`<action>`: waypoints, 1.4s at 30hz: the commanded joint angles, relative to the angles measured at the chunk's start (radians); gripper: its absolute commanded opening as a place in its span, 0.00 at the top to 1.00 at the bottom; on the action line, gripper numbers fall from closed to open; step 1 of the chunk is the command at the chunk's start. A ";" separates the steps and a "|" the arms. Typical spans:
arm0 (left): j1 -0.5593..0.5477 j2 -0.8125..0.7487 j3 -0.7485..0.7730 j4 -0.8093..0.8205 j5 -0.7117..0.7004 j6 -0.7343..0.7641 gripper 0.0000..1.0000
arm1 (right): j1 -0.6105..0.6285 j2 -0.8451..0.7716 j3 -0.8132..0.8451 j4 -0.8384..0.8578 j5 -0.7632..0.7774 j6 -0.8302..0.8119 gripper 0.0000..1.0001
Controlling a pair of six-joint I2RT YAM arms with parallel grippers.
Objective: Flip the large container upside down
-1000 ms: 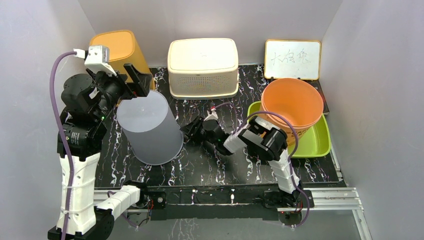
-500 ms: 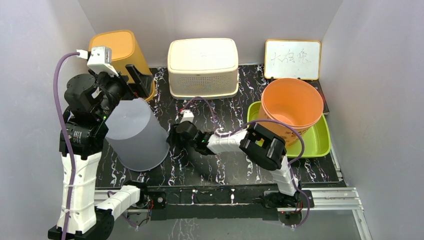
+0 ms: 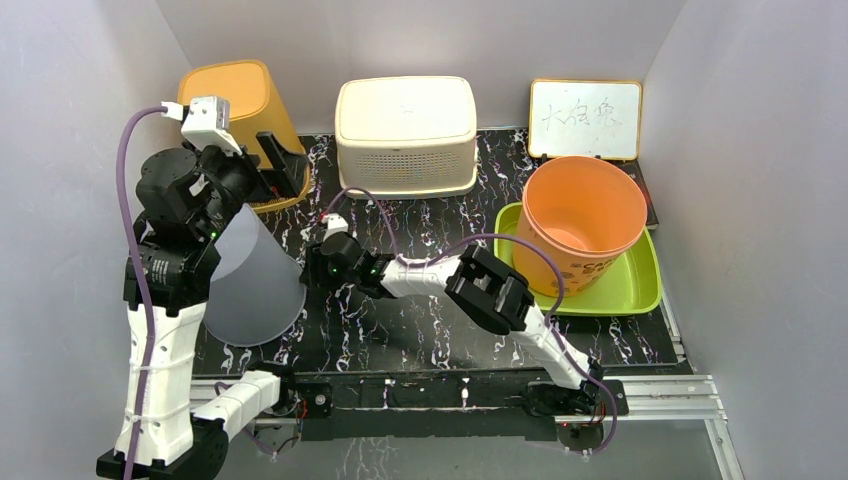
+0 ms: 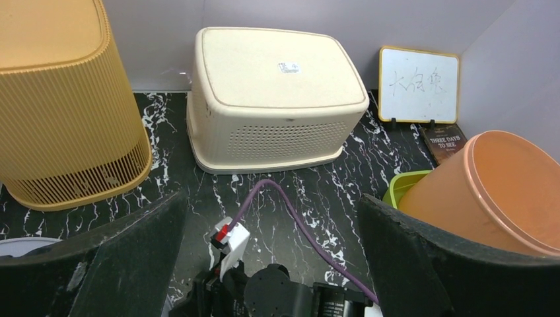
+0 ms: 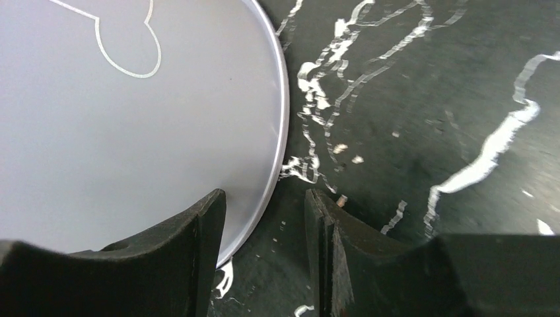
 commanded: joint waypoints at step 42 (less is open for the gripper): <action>-0.002 0.040 -0.174 -0.009 0.105 0.014 0.02 | -0.378 -0.757 0.102 -1.043 0.944 -0.424 0.29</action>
